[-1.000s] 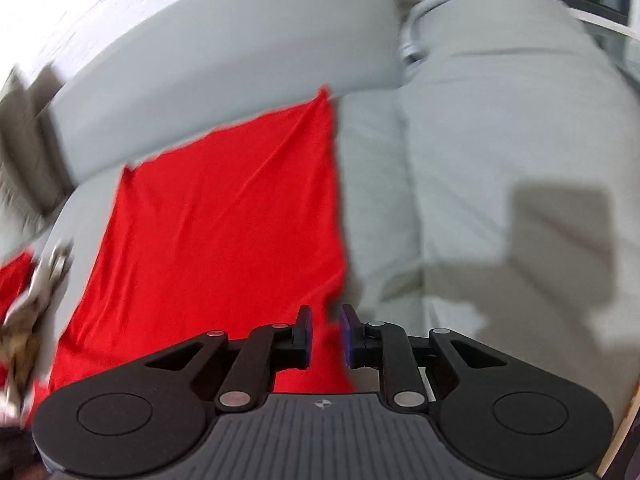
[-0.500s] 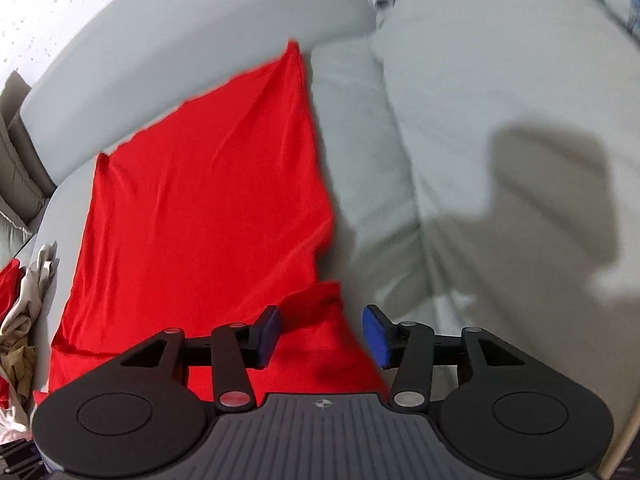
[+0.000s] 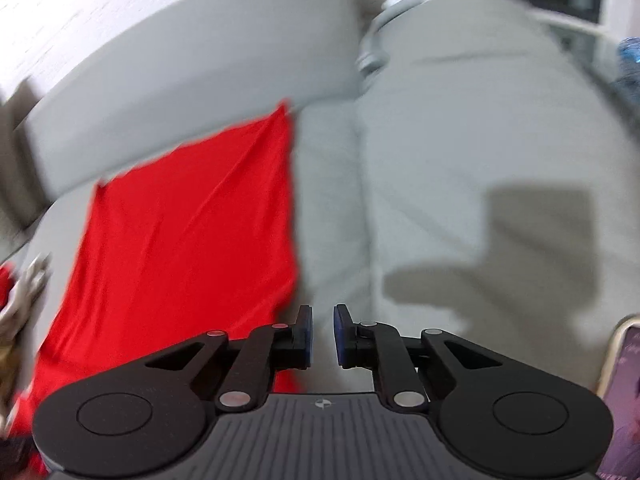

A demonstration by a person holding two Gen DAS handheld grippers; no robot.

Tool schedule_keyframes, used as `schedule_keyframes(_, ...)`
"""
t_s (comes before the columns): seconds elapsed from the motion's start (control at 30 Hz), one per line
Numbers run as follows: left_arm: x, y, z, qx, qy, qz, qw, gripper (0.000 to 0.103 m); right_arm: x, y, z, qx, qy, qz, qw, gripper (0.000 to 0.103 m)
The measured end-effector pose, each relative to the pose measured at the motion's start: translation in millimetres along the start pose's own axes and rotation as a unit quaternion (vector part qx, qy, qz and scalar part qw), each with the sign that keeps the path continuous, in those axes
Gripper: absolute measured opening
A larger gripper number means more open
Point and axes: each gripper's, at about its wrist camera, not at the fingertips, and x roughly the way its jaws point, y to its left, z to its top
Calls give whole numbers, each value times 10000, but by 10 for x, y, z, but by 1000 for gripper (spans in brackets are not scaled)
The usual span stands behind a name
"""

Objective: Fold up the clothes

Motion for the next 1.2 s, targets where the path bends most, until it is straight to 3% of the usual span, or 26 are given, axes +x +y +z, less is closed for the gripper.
schedule_keyframes(0.17, -8, -16, -7, 23, -6, 9, 10000, 10, 252, 318, -171, -539, 437, -146, 9975, 21)
schedule_keyframes(0.23, -11, -18, -8, 32, -7, 7, 10000, 10, 280, 413, -229, -755, 614, -417, 9944, 20)
schedule_keyframes(0.3, -11, -14, -9, 16, -10, -1, 10000, 10, 240, 429, -269, -1044, 708, -651, 9899, 13)
schedule_keyframes(0.4, -12, -10, -9, -7, -14, -14, 10000, 10, 157, 422, -321, -1375, 829, -940, 9825, 15)
schedule_keyframes(0.57, -14, -2, -9, -45, -21, -36, 10000, 10, -192, 119, -214, -704, 458, -1019, 9912, 17)
schedule_keyframes(0.67, -16, 3, -9, -68, -25, -49, 10000, 10, -234, 42, -155, -437, 240, -816, 9954, 18)
schedule_keyframes(0.77, -17, -1, -9, -81, -22, -55, 9999, 10, -125, -17, -72, 3, 51, -450, 9990, 28)
schedule_keyframes(0.9, -7, 37, -8, -22, -17, -67, 10000, 10, 132, -204, 40, 1021, 316, -45, 9943, 29)
schedule_keyframes(1.0, -3, 40, -2, -35, 1, -80, 10000, 10, 297, -387, 102, 1816, 671, 245, 9808, 33)
schedule_keyframes(1.1, 5, 43, 1, -64, 13, -98, 9999, 10, 356, -384, 112, 2022, 907, 540, 9736, 28)
schedule_keyframes(1.2, 9, 43, 2, -74, 20, -104, 9999, 10, 437, -332, 121, 1941, 1106, 500, 9734, 20)
